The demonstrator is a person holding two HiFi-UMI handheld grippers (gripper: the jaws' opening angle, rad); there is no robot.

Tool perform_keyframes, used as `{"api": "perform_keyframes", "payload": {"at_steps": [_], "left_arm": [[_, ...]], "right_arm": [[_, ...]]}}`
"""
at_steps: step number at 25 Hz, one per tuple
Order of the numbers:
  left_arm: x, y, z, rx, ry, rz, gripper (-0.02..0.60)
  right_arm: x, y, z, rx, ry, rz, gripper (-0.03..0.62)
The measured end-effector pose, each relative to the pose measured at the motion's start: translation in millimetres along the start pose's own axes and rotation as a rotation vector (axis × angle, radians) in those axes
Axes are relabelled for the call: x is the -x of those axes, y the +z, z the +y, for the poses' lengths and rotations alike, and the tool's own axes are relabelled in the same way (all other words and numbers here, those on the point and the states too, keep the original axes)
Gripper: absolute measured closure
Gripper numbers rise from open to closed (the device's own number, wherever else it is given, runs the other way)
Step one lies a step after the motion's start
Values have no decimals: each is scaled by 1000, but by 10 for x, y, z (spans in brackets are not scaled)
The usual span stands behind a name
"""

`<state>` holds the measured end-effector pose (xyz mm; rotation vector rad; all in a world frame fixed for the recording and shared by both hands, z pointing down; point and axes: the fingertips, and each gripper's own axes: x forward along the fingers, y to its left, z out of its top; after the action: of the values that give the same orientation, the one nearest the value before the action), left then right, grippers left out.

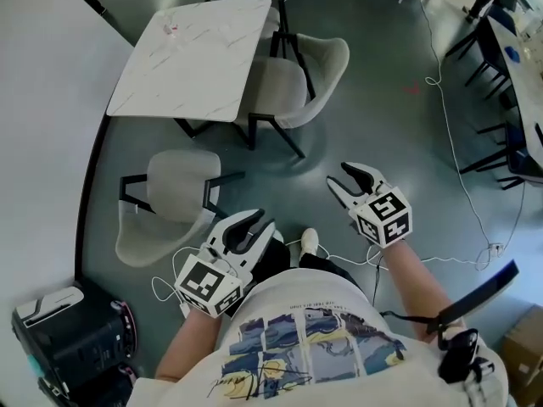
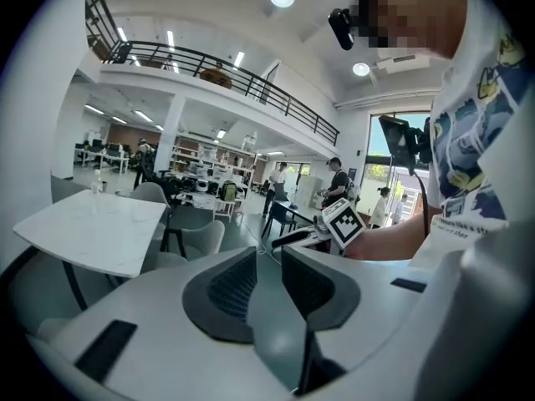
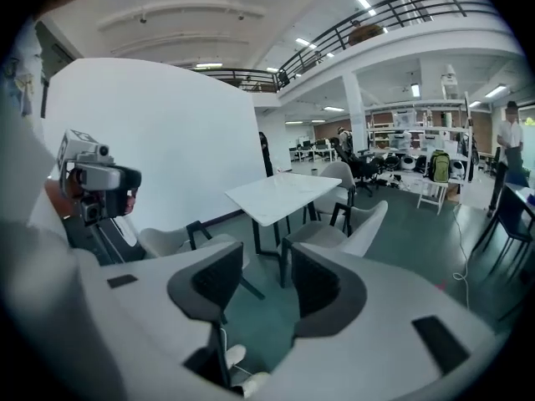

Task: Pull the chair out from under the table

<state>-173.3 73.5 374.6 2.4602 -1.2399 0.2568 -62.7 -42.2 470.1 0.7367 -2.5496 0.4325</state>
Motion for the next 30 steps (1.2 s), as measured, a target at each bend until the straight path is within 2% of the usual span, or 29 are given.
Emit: {"api": "perform_keyframes", "payload": {"at_steps": [7, 13, 19, 23, 26, 30], "left_arm": [[-595, 219, 885, 6, -40, 15, 502], [-1107, 668, 1738, -62, -108, 31, 502], [-1519, 948, 2338, -90, -162, 58, 502], [-1754, 1027, 2570, -72, -148, 77, 502], [-1868, 1044, 2586, -44, -116, 87, 502], [-1977, 1044, 2556, 3, -62, 92, 502]], "right_arm": [[-772, 164, -1093, -134, -108, 45, 421], [-1438, 311, -2092, -288, -235, 94, 405], [-1980, 437, -3038, -406, -348, 89, 379], [-2229, 402, -3558, -485, -399, 100, 373], [-2422, 235, -3947, -588, -427, 112, 364], [-2704, 123, -4297, -709, -423, 105, 344]]}}
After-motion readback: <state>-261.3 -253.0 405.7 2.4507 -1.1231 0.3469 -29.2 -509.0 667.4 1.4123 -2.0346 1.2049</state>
